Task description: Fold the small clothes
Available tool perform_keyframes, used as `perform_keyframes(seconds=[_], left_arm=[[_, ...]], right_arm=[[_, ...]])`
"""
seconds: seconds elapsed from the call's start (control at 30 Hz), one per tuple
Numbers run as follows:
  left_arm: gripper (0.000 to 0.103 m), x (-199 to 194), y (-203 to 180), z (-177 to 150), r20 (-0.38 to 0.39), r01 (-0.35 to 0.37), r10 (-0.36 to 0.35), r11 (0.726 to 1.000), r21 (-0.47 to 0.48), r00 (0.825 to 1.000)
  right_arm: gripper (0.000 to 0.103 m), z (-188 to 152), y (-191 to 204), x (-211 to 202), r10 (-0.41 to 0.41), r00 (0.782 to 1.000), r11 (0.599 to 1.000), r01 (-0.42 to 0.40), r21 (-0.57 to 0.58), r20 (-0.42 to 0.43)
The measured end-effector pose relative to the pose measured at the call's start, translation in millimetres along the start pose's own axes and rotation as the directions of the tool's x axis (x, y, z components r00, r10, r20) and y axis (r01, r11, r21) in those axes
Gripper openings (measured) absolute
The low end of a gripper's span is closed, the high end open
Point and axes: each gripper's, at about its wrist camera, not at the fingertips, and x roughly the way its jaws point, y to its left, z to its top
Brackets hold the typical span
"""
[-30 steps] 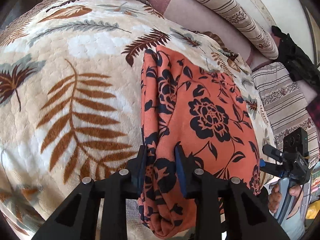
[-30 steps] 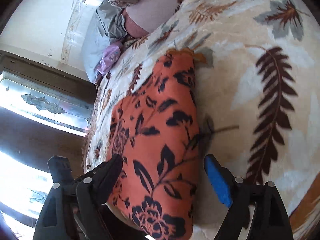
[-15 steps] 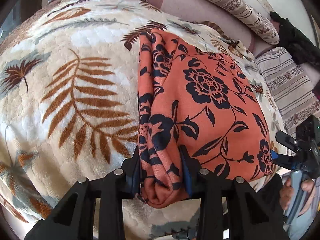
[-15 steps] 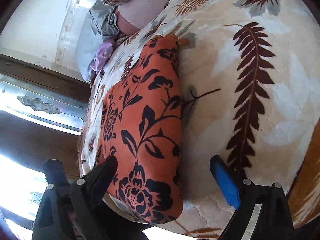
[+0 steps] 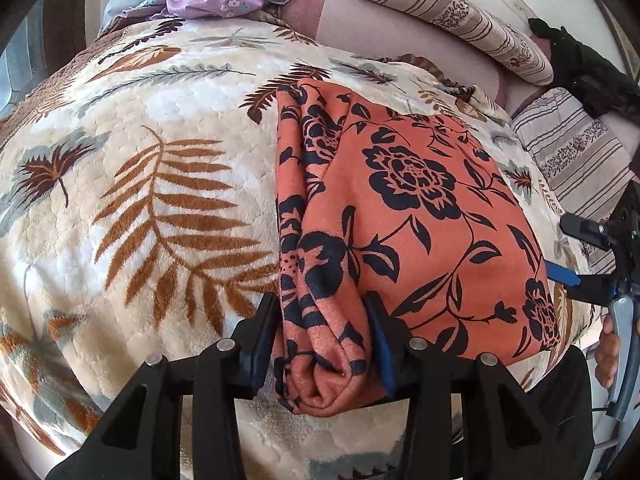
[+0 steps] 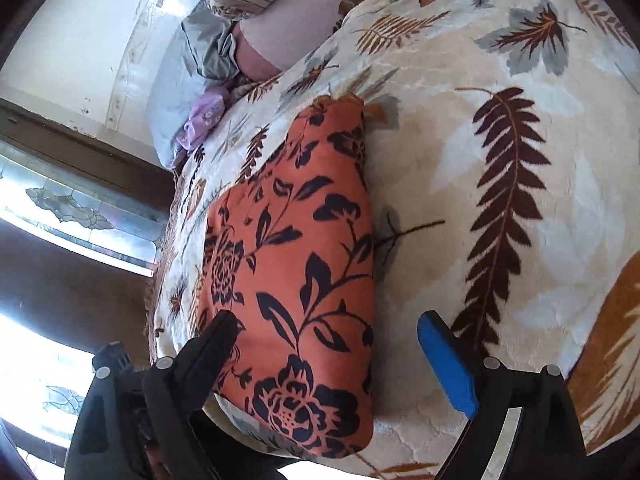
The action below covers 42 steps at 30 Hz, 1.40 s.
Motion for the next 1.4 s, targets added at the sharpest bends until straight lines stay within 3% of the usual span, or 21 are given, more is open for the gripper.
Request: perform_keyframes(seconds=[0.13, 0.23, 0.33, 0.4, 0.5, 0.67, 0.73, 0.8, 0.93, 1.0, 1.03, 1.1, 1.17, 1.3, 1.4], left_arm=[[0.049, -1.8, 1.1, 0.1, 0.003, 0.004, -0.004, 1.000, -0.005, 1.000], [0.050, -10.5, 13.1, 6.2, 0.011, 0.099, -0.098, 0.993, -0.070, 0.995], [0.057, -24.0, 35.6, 23.6, 0.084, 0.238, -0.226, 0.956, -0.170, 0.970], [0.058, -17.5, 42.2, 43.3, 0.060, 0.275, -0.268, 0.945, -0.180, 0.962], [0.057, 10.3, 48.2, 70.3, 0.001, 0.375, -0.387, 0.894, -0.245, 0.922], [0.052, 43.2, 40.3, 97.2, -0.062, 0.347, -0.372, 0.906, -0.240, 0.926], [0.022, 49.8, 37.8, 99.3, -0.088, 0.337, -0.365, 0.912, -0.232, 0.927], [0.013, 49.5, 39.1, 99.4, -0.087, 0.331, -0.360, 0.913, -0.237, 0.929], [0.011, 18.6, 31.7, 102.3, -0.016, 0.371, -0.380, 0.911, -0.182, 0.925], [0.011, 1.8, 23.8, 100.7, 0.044, 0.440, -0.438, 0.888, -0.133, 0.898], [0.011, 10.9, 27.7, 99.0, 0.029, 0.448, -0.449, 0.880, -0.158, 0.893], [0.010, 50.9, 52.4, 91.1, -0.070, 0.335, -0.372, 0.890, -0.308, 0.925], [0.010, 57.8, 69.0, 80.9, -0.030, 0.397, -0.440, 0.834, -0.383, 0.897], [0.010, 30.1, 45.1, 86.7, 0.000, 0.366, -0.377, 0.900, -0.237, 0.926], [0.010, 34.2, 45.1, 86.2, -0.010, 0.356, -0.370, 0.901, -0.248, 0.929]], right_arm=[[0.093, 19.0, -6.5, 21.7, 0.012, 1.000, 0.997, -0.011, 0.072, -0.018], [0.093, 21.4, -13.7, 34.9, 0.051, 0.997, 0.992, -0.044, 0.116, -0.065], [0.093, 18.9, -10.8, 41.7, 0.065, 0.994, 0.994, -0.057, 0.089, -0.085], [0.093, 18.9, -8.3, 45.2, 0.058, 0.994, 0.997, -0.052, 0.061, -0.096], [0.092, 22.3, -8.7, 47.9, 0.067, 0.992, 0.997, -0.062, 0.050, -0.103], [0.092, 25.1, -8.9, 53.7, 0.068, 0.990, 0.997, -0.065, 0.030, -0.126], [0.092, 26.6, -11.4, 53.9, 0.082, 0.988, 0.996, -0.077, 0.042, -0.131], [0.092, 27.7, -12.3, 53.5, 0.089, 0.987, 0.996, -0.085, 0.037, -0.135], [0.091, 27.5, -12.6, 53.8, 0.088, 0.986, 0.996, -0.088, 0.007, -0.141], [0.091, 26.7, -12.8, 54.5, 0.090, 0.986, 0.996, -0.092, -0.008, -0.142], [0.091, 26.4, -13.9, 54.2, 0.094, 0.986, 0.995, -0.096, -0.012, -0.141], [0.091, 27.0, -15.6, 54.0, 0.099, 0.985, 0.995, -0.101, -0.010, -0.144], [0.091, 28.2, -18.8, 50.8, 0.113, 0.983, 0.994, -0.111, 0.020, -0.142], [0.092, 28.9, -31.6, 50.0, 0.163, 0.977, 0.986, -0.154, 0.069, -0.138], [0.092, 29.2, -31.0, 48.9, 0.154, 0.978, 0.987, -0.145, 0.074, -0.139]])
